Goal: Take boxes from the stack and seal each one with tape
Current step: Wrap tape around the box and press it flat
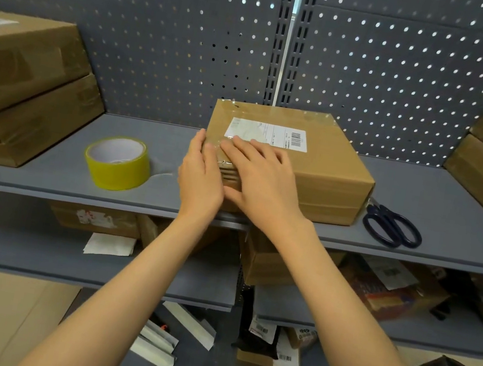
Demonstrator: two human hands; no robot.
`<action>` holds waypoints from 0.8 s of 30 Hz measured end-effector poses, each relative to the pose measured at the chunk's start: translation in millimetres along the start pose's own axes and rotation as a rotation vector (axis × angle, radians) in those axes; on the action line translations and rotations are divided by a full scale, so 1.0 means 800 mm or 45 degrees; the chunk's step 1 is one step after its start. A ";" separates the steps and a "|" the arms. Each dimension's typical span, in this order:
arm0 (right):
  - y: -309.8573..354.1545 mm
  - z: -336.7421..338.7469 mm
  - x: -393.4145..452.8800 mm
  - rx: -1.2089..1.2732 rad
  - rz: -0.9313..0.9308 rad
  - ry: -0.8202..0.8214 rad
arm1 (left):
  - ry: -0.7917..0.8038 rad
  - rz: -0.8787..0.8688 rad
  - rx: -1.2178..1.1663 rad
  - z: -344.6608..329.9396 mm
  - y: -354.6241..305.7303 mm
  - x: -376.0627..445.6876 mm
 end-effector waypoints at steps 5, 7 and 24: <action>0.000 0.000 -0.002 0.030 0.007 -0.015 | -0.024 -0.008 0.044 0.002 -0.002 0.000; -0.002 -0.003 -0.002 0.064 0.051 0.054 | 0.004 0.037 -0.015 0.006 0.000 0.001; -0.204 -0.010 -0.091 0.726 -1.195 0.014 | 0.081 0.219 -0.335 -0.002 0.022 -0.003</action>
Point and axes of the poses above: each hand's wrist, its own x-axis towards the middle knuckle, its own z-axis out of the back of the hand, y = z × x, the point moved 8 cm from there along x, towards the middle knuckle, and after that the axes turned 8 degrees about -x, right-handed, at the moved point
